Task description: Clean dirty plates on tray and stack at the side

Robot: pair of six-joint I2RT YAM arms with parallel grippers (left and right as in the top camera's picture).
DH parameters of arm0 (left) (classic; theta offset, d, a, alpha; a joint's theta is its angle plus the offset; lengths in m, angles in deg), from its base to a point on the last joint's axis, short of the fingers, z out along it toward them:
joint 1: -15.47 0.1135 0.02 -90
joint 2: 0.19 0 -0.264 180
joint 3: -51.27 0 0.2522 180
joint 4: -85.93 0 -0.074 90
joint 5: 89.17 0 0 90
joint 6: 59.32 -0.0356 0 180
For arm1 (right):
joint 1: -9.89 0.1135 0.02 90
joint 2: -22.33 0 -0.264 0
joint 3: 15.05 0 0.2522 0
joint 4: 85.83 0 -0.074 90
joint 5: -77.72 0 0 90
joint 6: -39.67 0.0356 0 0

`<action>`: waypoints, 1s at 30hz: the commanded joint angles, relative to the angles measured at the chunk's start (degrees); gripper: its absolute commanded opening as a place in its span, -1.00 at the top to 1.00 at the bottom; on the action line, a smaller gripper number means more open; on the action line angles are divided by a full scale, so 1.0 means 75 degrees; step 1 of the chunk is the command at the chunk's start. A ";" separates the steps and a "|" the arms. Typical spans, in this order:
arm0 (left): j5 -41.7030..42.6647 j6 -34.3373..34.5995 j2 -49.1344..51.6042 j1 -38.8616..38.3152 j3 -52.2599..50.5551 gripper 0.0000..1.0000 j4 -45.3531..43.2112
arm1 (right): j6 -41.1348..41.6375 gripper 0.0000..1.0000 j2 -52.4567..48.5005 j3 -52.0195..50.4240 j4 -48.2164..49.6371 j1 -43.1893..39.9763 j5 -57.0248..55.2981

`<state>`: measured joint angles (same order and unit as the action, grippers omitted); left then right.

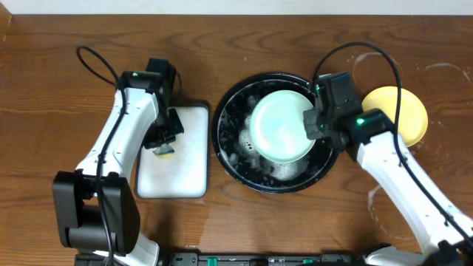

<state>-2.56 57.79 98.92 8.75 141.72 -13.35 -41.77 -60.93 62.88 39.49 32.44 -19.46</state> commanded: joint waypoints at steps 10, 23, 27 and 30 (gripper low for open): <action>-0.0157 -0.0070 -0.0023 0.0058 -0.0154 0.23 -0.0029 | 0.0230 0.98 -0.0866 -0.0076 -0.0093 0.0111 -0.0102; -0.0157 -0.0070 -0.0023 0.0058 -0.0152 -0.18 -0.0032 | 0.0283 0.92 -0.3037 -0.0079 0.0391 -0.0297 0.1014; -0.0157 -0.0073 -0.0023 0.0058 -0.0152 -0.56 -0.0032 | 0.0280 0.46 -0.3421 -0.0079 0.0411 -0.0562 0.1801; -0.0157 -0.0070 -0.0023 0.0058 -0.0152 -0.57 -0.0032 | 0.0283 0.63 -0.3620 -0.0079 0.0437 -0.0708 0.2162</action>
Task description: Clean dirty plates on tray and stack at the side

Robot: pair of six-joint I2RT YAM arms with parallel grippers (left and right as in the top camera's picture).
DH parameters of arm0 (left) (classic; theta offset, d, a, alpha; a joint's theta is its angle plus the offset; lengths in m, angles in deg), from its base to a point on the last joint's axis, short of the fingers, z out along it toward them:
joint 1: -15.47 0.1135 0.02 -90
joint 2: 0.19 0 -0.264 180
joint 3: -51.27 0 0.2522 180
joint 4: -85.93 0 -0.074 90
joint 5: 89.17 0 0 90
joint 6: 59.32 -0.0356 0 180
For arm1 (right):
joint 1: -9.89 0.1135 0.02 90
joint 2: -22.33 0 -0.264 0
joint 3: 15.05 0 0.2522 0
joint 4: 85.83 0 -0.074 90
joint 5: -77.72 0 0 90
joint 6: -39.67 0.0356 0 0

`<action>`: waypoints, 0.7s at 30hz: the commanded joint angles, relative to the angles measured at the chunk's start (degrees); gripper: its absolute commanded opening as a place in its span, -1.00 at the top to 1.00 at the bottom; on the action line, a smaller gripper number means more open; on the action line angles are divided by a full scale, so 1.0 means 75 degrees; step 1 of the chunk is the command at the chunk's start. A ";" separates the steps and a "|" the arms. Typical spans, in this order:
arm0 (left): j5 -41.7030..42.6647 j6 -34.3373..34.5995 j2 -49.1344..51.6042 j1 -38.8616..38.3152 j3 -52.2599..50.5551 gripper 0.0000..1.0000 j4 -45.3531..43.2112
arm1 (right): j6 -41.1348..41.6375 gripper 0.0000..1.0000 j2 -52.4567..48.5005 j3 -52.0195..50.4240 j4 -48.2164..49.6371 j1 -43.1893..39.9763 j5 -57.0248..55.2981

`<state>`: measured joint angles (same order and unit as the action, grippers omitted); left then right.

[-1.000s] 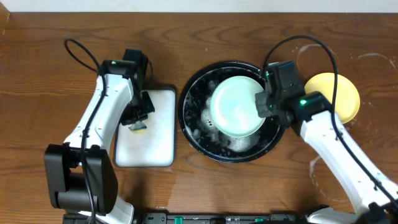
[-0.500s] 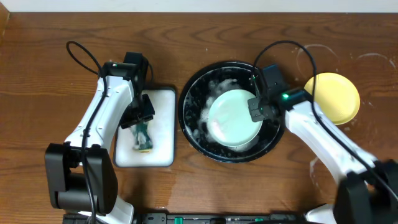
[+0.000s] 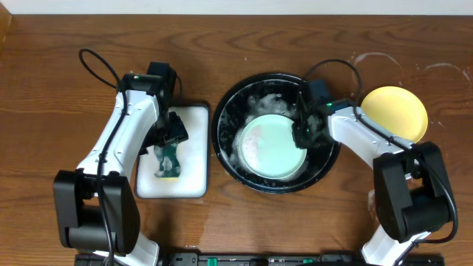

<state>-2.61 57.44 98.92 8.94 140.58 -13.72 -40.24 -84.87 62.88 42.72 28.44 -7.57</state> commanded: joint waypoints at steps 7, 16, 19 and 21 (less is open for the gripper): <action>-0.0152 -0.0023 -0.0023 0.0032 0.0000 -0.58 0.0017 | 0.0073 0.98 -0.0076 0.0017 -0.0154 -0.0356 0.0300; -0.0152 -0.0023 -0.0023 0.0032 -0.0003 -0.59 0.0017 | 0.0073 0.98 0.2387 0.0213 -0.0484 0.0370 -0.2844; -0.0152 -0.0023 -0.0023 0.0032 -0.0003 -0.59 0.0017 | -0.0017 0.98 0.2949 0.0213 -0.0452 0.0857 -0.3917; -0.0149 -0.0026 -0.0023 0.0032 0.0000 -0.60 0.0017 | -0.0297 0.97 0.3147 0.0213 -0.0434 0.1148 -0.4721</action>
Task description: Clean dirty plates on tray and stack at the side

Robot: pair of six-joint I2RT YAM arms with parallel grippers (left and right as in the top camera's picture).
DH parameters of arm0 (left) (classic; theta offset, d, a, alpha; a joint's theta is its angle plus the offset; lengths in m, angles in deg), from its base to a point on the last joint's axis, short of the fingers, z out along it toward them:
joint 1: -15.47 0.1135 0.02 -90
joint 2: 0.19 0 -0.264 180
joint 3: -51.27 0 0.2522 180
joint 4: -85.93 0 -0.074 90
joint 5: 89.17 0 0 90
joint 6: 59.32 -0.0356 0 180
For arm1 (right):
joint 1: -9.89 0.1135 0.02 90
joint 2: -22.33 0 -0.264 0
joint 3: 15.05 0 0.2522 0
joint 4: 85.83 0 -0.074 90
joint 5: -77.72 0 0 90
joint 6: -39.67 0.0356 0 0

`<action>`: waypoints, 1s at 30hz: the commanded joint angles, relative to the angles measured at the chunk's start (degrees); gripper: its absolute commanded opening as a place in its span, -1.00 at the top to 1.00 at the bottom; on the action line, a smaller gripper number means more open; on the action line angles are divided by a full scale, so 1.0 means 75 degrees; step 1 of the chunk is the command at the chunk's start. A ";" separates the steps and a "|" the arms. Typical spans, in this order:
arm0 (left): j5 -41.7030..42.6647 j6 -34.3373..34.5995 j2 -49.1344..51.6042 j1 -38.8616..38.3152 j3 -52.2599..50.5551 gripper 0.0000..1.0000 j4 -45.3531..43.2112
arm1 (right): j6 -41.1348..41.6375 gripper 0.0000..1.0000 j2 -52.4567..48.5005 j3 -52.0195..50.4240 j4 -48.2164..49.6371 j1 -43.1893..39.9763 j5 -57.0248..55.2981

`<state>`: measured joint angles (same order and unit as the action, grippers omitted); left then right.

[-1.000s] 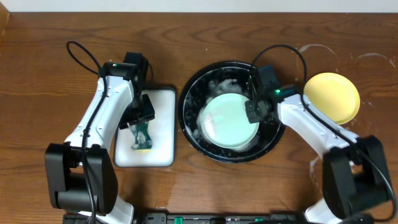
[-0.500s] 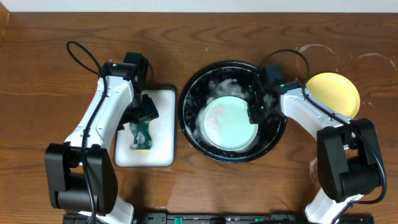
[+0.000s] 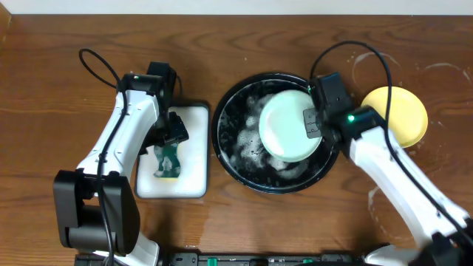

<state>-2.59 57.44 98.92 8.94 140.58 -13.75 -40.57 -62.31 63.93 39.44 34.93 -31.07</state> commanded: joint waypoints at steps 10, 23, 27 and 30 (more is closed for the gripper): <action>-0.0154 -0.0023 -0.0023 0.0032 0.0000 -0.60 0.0020 | -0.1670 0.98 0.0329 0.0079 0.0093 0.1839 -0.4756; -0.0154 -0.0023 -0.0023 0.0032 0.0000 -0.61 0.0020 | -0.2725 0.98 0.0329 0.0079 0.0370 0.4144 -0.7676; -0.0154 -0.0023 -0.0023 0.0032 0.0000 -0.61 0.0020 | -0.3401 0.98 0.0329 0.0079 0.0705 0.4613 -0.8501; -0.0154 -0.0023 -0.0023 0.0032 0.0000 -0.61 0.0020 | -0.3724 0.98 0.0329 0.0079 0.0781 0.4846 -0.8559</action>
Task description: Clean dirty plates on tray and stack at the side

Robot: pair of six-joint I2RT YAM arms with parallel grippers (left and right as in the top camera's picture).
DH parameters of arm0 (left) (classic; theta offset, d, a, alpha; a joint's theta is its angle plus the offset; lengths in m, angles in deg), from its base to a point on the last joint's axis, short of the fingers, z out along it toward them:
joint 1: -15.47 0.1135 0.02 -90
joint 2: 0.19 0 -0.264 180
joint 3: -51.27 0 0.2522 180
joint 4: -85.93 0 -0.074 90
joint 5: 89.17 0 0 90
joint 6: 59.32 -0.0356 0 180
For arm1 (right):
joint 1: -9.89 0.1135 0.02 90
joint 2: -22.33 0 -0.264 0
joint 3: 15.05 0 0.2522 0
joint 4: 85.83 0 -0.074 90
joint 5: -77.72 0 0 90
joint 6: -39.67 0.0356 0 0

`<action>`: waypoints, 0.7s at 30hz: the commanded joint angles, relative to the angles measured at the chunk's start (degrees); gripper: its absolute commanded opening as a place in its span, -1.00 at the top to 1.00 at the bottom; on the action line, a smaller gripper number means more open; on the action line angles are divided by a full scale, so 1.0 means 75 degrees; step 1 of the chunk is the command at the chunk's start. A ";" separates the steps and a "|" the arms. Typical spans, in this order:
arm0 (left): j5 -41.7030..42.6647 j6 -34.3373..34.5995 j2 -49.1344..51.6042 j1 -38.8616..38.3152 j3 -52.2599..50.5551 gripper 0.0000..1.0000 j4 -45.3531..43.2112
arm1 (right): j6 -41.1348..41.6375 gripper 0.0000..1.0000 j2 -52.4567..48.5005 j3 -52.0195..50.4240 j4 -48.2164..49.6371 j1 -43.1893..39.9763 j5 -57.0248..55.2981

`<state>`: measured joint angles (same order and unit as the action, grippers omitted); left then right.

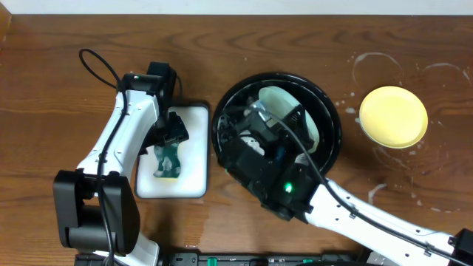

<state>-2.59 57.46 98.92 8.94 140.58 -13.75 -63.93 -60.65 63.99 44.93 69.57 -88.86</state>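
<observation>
A pale green plate (294, 117) is tilted over the black basin (334, 129) of soapy water. My right arm is raised close to the camera and covers the basin's lower left. My right gripper (256, 112) sits at the plate's left rim, shut on it, with its fingers mostly hidden. A yellow plate (393, 116) lies on the table at the right. My left gripper (171, 133) hangs open over the white tray (194, 159). The green and yellow sponge (167, 162) lies on the tray just below it.
Wet rings and water spots mark the table around the yellow plate at the right. A black cable loops from the left arm over the table's left side. The left arm's base stands at the front left edge.
My right arm has risen towards the camera and swung left, and it now covers much of the basin. The green plate has shifted slightly within the basin. The left arm and sponge are unchanged.
At first my left gripper held the sponge low on the white tray while my right held the green plate over the basin. Then the sponge lay free on the tray and the plate was lower in the suds. The plate then sat higher, and now the right arm is raised.
</observation>
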 commanded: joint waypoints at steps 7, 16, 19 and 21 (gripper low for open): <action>-0.0154 -0.0026 -0.0023 0.0032 0.0000 -0.61 0.0020 | -0.0653 0.98 0.0108 0.0070 0.0055 0.0405 -0.0854; -0.0154 -0.0026 -0.0023 0.0032 0.0000 -0.61 0.0020 | -0.0650 0.98 0.0108 0.0070 0.0082 0.0405 -0.0851; -0.0154 -0.0026 -0.0023 0.0032 0.0000 -0.61 0.0020 | -0.0647 0.98 0.0108 0.0067 0.0157 0.0405 -0.0845; -0.0154 -0.0026 -0.0023 0.0032 0.0000 -0.61 0.0020 | -0.0650 0.98 0.0108 0.0067 0.0312 0.0405 -0.0845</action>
<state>-2.61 57.44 98.92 8.94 140.58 -13.72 -68.68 -60.63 64.01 46.07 72.02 -92.94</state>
